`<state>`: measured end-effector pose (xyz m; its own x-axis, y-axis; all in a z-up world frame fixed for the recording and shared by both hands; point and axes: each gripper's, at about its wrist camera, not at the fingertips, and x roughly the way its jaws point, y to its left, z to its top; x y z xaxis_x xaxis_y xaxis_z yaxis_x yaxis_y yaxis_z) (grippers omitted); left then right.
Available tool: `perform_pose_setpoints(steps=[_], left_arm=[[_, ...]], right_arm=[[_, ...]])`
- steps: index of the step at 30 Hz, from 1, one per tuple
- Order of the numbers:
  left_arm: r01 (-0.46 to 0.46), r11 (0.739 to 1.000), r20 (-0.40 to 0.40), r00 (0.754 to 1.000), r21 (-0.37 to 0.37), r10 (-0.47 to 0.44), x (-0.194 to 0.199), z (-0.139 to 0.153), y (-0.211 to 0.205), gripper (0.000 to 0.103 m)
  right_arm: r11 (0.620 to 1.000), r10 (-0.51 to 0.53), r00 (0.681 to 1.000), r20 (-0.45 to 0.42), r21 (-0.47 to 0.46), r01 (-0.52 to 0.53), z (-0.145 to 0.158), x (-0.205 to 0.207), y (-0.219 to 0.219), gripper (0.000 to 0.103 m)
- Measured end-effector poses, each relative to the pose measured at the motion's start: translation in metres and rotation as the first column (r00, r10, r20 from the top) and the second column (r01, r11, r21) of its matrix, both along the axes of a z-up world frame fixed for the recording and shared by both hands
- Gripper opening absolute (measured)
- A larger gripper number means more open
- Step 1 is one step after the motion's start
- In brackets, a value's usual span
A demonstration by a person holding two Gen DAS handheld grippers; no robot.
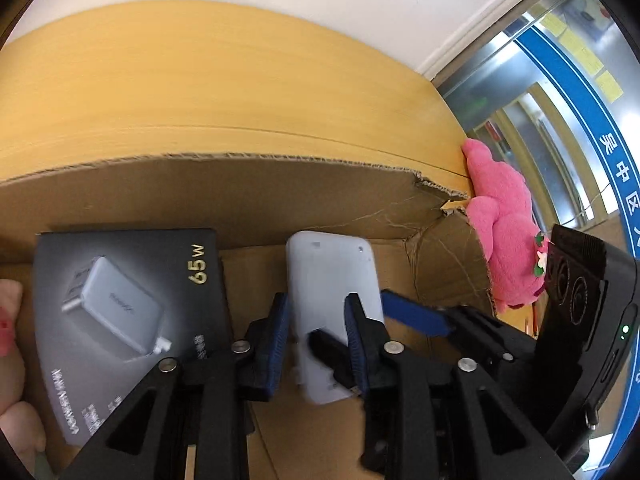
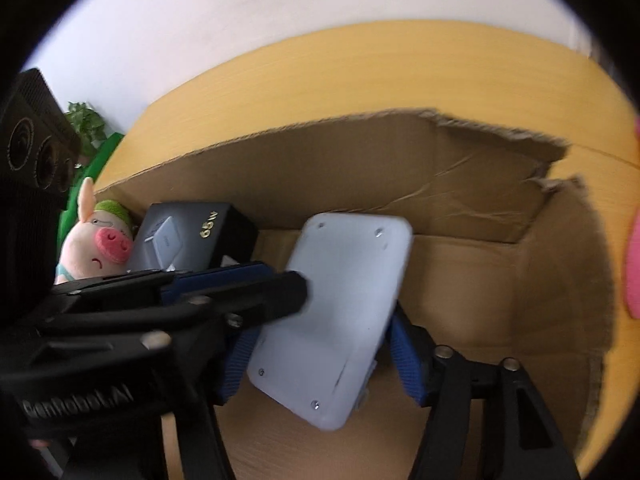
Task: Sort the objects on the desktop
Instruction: 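Open the right gripper to drop the power bank beside the charger box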
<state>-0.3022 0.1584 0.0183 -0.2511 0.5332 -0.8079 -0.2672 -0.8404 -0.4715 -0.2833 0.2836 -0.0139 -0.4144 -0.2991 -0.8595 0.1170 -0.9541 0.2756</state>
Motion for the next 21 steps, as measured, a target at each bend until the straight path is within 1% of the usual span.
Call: perform_pose_setpoints(steps=[2, 4, 6, 7, 9, 10, 11, 12, 13, 14, 16, 17, 19, 21], left_arm=[[-0.001, 1.000, -0.010, 1.000, 0.012, 0.002, 0.003, 0.009, -0.005, 0.033], [0.007, 1.000, -0.055, 0.998, 0.000, -0.007, 0.013, 0.025, -0.010, 0.036], [0.017, 1.000, -0.102, 0.995, 0.003, -0.017, 0.026, 0.045, -0.019, 0.042], [0.019, 1.000, -0.120, 0.993, 0.007, -0.019, 0.031, 0.052, -0.022, 0.046], [0.027, 1.000, -0.181, 0.983, 0.010, -0.024, 0.050, 0.073, -0.032, 0.051], [0.027, 1.000, -0.203, 0.979, 0.011, -0.025, 0.057, 0.081, -0.037, 0.054], [0.025, 1.000, -0.222, 0.975, 0.009, -0.022, 0.063, 0.088, -0.041, 0.054], [0.004, 1.000, -0.251, 0.968, -0.019, -0.008, 0.072, 0.096, -0.047, 0.055], [0.005, 1.000, -0.264, 0.965, -0.020, -0.010, 0.078, 0.100, -0.052, 0.056], [0.013, 1.000, -0.270, 0.963, -0.012, -0.016, 0.084, 0.104, -0.056, 0.057], [0.020, 1.000, -0.286, 0.958, -0.014, -0.023, 0.099, 0.112, -0.068, 0.057], [0.017, 1.000, -0.302, 0.953, -0.026, -0.024, 0.107, 0.116, -0.074, 0.058], [0.007, 1.000, -0.317, 0.948, -0.028, -0.016, 0.118, 0.120, -0.081, 0.060], [0.000, 1.000, -0.323, 0.946, -0.021, -0.007, 0.129, 0.123, -0.091, 0.060]], right_arm=[[1.000, -0.018, 1.000, -0.012, 0.019, 0.018, 0.006, 0.006, 0.003, 0.066], [0.999, -0.028, 0.999, -0.037, 0.032, 0.029, 0.014, 0.014, 0.006, 0.066], [0.998, -0.037, 0.997, -0.070, 0.055, 0.041, 0.027, 0.027, 0.006, 0.066], [0.998, -0.030, 0.997, -0.073, 0.054, 0.034, 0.031, 0.032, 0.004, 0.066], [0.998, 0.035, 0.997, -0.063, 0.050, -0.032, 0.033, 0.042, -0.006, 0.066], [0.993, 0.102, 0.993, -0.053, 0.068, -0.099, 0.031, 0.049, -0.020, 0.066], [0.986, 0.144, 0.989, -0.046, 0.096, -0.139, 0.027, 0.052, -0.023, 0.065], [0.982, 0.156, 0.987, -0.041, 0.118, -0.150, 0.024, 0.052, -0.028, 0.062], [0.982, 0.145, 0.989, -0.032, 0.126, -0.140, 0.018, 0.052, -0.032, 0.056], [0.986, 0.124, 0.992, -0.021, 0.115, -0.121, 0.014, 0.050, -0.031, 0.056], [0.984, 0.083, 0.996, -0.045, 0.161, -0.074, 0.013, 0.049, -0.030, 0.051], [0.982, 0.076, 0.996, -0.053, 0.179, -0.065, 0.013, 0.049, -0.029, 0.050], [0.978, 0.040, 0.997, -0.058, 0.209, -0.027, 0.012, 0.049, -0.023, 0.049], [0.979, 0.000, 0.998, -0.064, 0.205, 0.013, 0.014, 0.054, -0.017, 0.049]])
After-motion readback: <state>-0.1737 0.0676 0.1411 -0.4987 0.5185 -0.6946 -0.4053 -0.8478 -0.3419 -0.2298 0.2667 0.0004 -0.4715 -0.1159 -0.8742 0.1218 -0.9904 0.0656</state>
